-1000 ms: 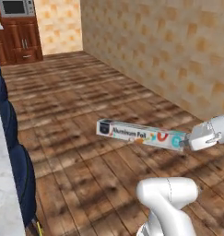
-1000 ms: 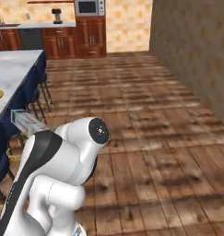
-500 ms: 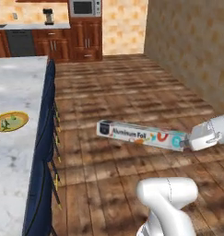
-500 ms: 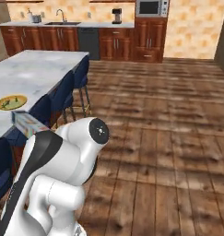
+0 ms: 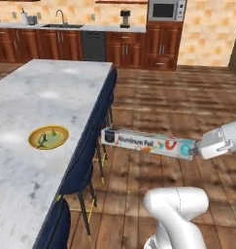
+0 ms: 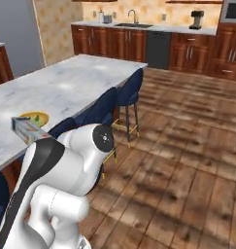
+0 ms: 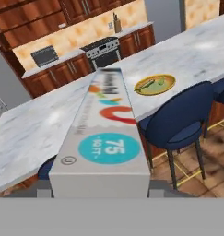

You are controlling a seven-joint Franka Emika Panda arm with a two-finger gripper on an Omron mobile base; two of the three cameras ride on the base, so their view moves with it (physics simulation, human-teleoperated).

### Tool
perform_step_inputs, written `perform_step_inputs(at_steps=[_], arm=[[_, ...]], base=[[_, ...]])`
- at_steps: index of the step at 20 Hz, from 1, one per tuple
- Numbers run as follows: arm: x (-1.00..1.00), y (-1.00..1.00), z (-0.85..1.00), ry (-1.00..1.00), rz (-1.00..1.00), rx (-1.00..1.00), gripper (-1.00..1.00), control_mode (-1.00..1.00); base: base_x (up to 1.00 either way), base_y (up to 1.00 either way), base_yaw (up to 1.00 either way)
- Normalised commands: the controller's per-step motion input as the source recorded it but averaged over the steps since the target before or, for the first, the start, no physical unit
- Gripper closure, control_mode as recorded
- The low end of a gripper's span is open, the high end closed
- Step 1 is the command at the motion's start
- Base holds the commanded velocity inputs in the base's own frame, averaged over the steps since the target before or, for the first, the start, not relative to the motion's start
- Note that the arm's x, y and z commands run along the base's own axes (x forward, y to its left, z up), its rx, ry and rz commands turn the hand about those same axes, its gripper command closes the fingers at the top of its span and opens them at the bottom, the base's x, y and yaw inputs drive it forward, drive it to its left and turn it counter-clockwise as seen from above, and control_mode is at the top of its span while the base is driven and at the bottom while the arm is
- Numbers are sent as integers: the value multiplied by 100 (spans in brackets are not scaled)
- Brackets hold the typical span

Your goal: Retrieve the tupperware and aluminum foil from the cabinet and place them on the dining counter near the plate with lemon wedge and fish to prepare for storing leftovers.

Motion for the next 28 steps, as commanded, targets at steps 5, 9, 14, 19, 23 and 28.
perform_step_inputs(at_steps=[5, 9, 14, 19, 23, 28], arm=[[0, 0, 0, 0, 0, 0, 100, 100], [0, 0, 0, 0, 0, 0, 100, 100], [0, 0, 0, 0, 0, 0, 100, 100], [0, 0, 0, 0, 0, 0, 100, 100], [0, 0, 0, 0, 0, 0, 100, 100], [0, 0, 0, 0, 0, 0, 100, 100]], base=[[100, -34, 55], [100, -22, 56], [100, -3, 63], [92, 0, 68], [85, -7, 63], [79, -21, 56]])
